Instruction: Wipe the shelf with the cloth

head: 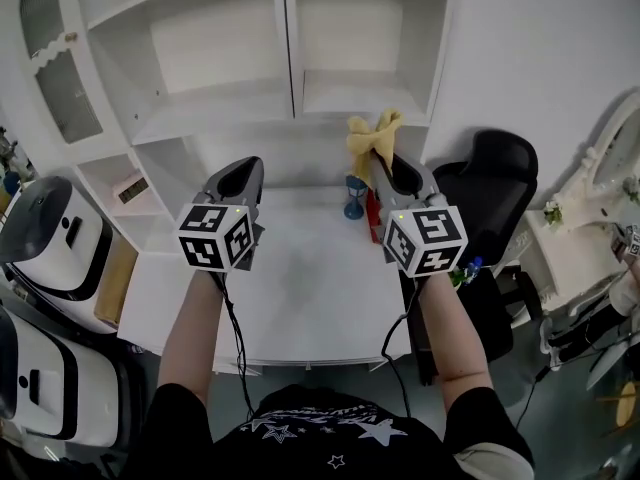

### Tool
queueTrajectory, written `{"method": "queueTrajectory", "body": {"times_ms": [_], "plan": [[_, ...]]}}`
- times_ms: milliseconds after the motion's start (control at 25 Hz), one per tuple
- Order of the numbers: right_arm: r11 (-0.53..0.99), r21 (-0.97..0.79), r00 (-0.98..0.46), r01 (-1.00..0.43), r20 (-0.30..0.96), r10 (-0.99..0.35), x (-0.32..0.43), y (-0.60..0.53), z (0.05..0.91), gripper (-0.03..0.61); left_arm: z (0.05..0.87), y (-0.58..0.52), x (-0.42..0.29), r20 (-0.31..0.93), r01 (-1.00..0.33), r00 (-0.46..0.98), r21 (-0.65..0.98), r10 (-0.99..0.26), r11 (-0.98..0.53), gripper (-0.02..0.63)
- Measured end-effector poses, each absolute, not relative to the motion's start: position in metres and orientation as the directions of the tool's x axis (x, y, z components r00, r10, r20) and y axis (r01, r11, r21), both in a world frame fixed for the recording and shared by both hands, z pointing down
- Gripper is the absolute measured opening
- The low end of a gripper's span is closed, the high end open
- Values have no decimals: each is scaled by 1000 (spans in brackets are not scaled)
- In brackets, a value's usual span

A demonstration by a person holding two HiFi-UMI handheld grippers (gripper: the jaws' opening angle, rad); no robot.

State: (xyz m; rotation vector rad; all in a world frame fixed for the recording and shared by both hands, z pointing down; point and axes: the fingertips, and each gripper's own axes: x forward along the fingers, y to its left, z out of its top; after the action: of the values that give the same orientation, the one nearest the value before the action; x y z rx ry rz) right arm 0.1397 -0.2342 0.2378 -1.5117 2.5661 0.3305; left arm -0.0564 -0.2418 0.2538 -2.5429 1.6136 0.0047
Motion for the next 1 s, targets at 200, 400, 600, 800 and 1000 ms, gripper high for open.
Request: {"method": "queueTrajectory", "body": {"times_ms": [200,400,600,800,1000], "plan": [[442,179,-476,-879,-276,-835,127,-260,180,81,221,-265,-57,-90,-894,441,-130,-893,-429,3],[399,205,-446,-894,-323,-835,120,-296,128,81,185,-292,-71,-136,-903,428,-116,-894,-414,3],[394,155,-423,-906,-312,-851,107,-353,94,81,150,-326,-83,-175,-896,444,-121,-879,-428,3],[324,195,-372,-926,-321,-871,90,-414,67,80,131,-360,-85,-180,-882,470,-136,-864,-451,3],[348,201,-397,-916,-310,-864,69,-463,54,80,127,-380,-85,-189,-882,469,-138,-863,-450,3]]}}
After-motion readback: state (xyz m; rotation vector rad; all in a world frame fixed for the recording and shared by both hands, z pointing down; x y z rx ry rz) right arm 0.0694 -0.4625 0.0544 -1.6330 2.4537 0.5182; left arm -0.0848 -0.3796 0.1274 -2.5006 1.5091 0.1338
